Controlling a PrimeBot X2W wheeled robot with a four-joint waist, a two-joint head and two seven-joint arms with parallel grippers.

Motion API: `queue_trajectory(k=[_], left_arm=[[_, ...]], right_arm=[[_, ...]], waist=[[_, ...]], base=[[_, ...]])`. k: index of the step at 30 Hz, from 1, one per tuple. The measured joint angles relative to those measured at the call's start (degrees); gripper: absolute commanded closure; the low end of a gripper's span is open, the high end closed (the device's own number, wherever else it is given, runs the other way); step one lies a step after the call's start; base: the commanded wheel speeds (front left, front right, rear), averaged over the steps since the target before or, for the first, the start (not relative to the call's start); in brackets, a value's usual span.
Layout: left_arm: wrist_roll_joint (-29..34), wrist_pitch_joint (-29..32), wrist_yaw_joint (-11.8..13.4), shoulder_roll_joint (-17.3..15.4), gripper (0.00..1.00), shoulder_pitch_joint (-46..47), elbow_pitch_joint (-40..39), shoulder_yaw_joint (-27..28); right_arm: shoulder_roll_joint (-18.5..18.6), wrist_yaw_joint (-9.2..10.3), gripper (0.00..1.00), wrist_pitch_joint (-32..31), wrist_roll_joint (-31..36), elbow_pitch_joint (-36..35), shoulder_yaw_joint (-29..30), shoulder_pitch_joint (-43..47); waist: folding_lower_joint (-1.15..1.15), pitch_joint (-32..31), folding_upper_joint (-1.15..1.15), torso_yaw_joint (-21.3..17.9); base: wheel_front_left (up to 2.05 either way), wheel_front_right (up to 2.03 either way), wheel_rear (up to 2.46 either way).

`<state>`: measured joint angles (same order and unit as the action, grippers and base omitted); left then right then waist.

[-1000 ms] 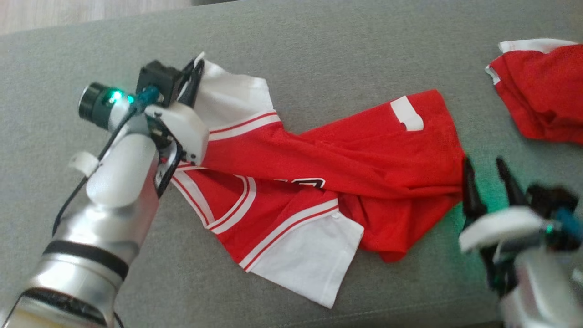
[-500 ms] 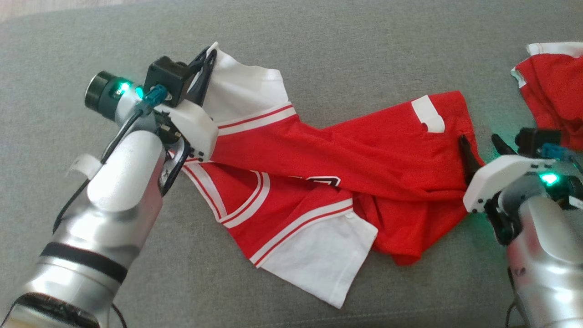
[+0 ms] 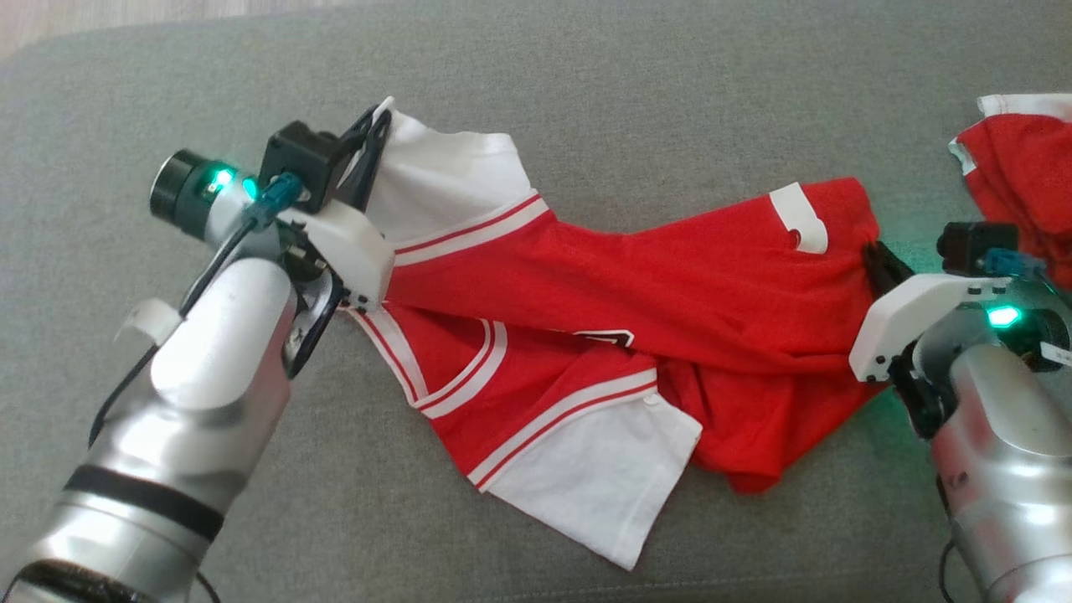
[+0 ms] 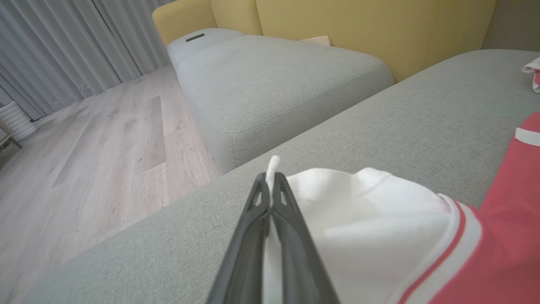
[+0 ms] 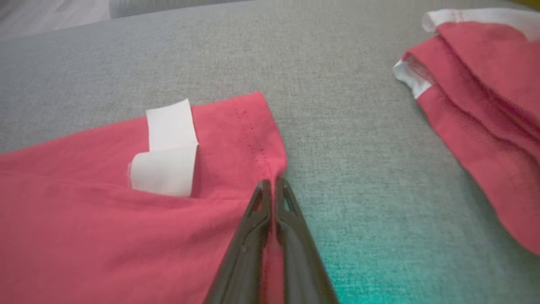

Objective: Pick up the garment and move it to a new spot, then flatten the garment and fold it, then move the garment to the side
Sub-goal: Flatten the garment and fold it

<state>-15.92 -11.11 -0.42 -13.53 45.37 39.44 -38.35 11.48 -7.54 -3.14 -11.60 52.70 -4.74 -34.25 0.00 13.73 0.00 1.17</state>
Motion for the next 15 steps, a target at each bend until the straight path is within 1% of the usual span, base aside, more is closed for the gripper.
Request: queue_trajectory(k=[6,8,11,15], left_arm=[[-0.41,-0.97,0.98,-1.14,1.00,-2.40,-1.05,0.23],[-2.64,-2.04,0.97,-1.43,1.00,-2.76,-3.85,2.16],[-3.88,-2.61,0.59,-2.60,1.00,-1.76,-6.54,4.06],[-4.35,-2.67,-0.16,-4.20,1.00,5.02,-8.18,6.17]], right_arm=[[0.64,0.00,1.00,3.14,-0.56,0.77,-0.14,-0.34],[1.49,0.00,1.00,3.98,-2.00,-1.20,-0.12,-0.77],[2.56,0.00,1.00,3.76,-3.70,-5.04,0.23,-3.26],[4.07,0.00,1.00,0.05,-6.60,-11.25,-0.35,-10.17]], waist=[[0.00,-1.88,0.00,-0.20],[0.00,-3.09,0.00,-0.54],[0.00,-3.75,0.00,-1.18],[0.00,-2.90,0.00,-1.93]], base=[[0.00,0.00,0.00],[0.00,0.00,0.00],[0.00,0.00,0.00],[0.00,0.00,0.00]])
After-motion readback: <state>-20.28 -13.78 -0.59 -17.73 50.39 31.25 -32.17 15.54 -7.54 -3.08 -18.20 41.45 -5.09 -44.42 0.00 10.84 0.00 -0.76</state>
